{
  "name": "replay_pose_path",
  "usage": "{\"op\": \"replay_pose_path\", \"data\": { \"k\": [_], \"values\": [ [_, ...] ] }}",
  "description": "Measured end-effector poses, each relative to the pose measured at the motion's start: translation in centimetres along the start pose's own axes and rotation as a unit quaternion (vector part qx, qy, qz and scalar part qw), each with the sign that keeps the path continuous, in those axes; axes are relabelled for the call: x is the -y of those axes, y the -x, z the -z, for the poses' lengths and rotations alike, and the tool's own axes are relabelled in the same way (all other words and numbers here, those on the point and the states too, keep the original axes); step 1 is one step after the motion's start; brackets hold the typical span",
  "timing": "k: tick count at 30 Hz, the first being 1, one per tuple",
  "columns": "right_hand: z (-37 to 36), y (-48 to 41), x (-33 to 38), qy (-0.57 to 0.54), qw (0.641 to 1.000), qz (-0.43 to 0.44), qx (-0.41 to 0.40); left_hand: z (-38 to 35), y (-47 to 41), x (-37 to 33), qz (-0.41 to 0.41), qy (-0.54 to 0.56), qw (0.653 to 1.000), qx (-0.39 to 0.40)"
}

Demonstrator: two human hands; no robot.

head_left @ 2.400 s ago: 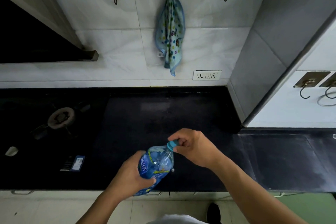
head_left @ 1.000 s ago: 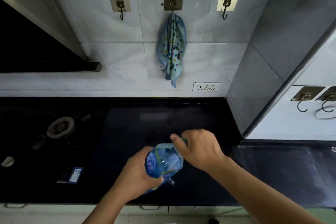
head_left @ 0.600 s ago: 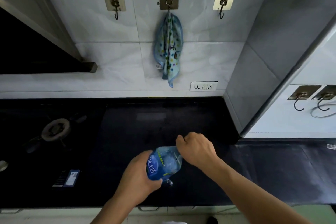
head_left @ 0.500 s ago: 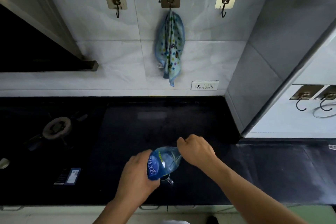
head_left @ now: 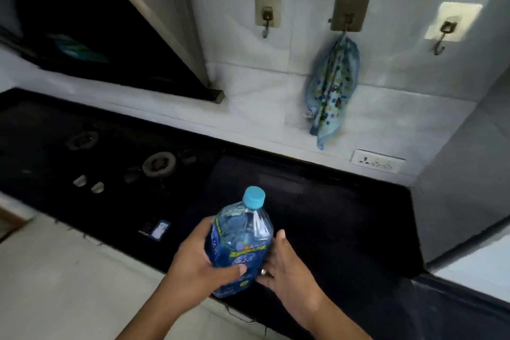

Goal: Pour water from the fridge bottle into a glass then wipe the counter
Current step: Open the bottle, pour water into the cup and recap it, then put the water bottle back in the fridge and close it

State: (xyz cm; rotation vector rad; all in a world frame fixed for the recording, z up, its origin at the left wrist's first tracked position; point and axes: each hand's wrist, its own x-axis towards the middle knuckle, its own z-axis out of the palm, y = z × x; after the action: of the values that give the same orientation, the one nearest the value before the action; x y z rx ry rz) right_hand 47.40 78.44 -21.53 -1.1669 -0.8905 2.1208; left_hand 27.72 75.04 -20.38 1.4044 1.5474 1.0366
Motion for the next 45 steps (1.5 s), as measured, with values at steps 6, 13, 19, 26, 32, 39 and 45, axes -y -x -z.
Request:
{"op": "replay_pose_path", "data": {
  "k": [6,13,19,26,32,39,45],
  "values": [
    [-5.2,-1.5,-0.9,0.008,0.993,-0.017,0.113,2.4,7.1,-2.4,0.061,0.047,0.976,-0.206],
    [-16.1,0.8,-6.3,0.078,0.939,-0.058,0.33,8.4,19.5,-3.3,0.117,0.076,0.888,-0.438],
    [-27.8,3.2,-12.8,0.117,0.888,-0.156,0.416,13.8,31.0,-1.6,0.139,0.093,0.802,-0.574],
    [-43.2,5.3,-22.0,0.127,0.852,-0.222,0.458,23.9,43.0,2.3,0.149,0.074,0.741,-0.65],
    [-55.1,7.4,-26.9,0.128,0.835,-0.2,0.497,34.1,50.6,4.0,0.16,0.064,0.697,-0.696],
    [-67.5,4.9,-31.6,0.163,0.799,-0.209,0.54,44.1,54.9,8.2,0.177,0.057,0.633,-0.751],
    [-79.0,1.2,-36.3,0.196,0.734,-0.238,0.605,52.1,57.2,11.9,0.193,0.053,0.564,-0.801]
  ]
}}
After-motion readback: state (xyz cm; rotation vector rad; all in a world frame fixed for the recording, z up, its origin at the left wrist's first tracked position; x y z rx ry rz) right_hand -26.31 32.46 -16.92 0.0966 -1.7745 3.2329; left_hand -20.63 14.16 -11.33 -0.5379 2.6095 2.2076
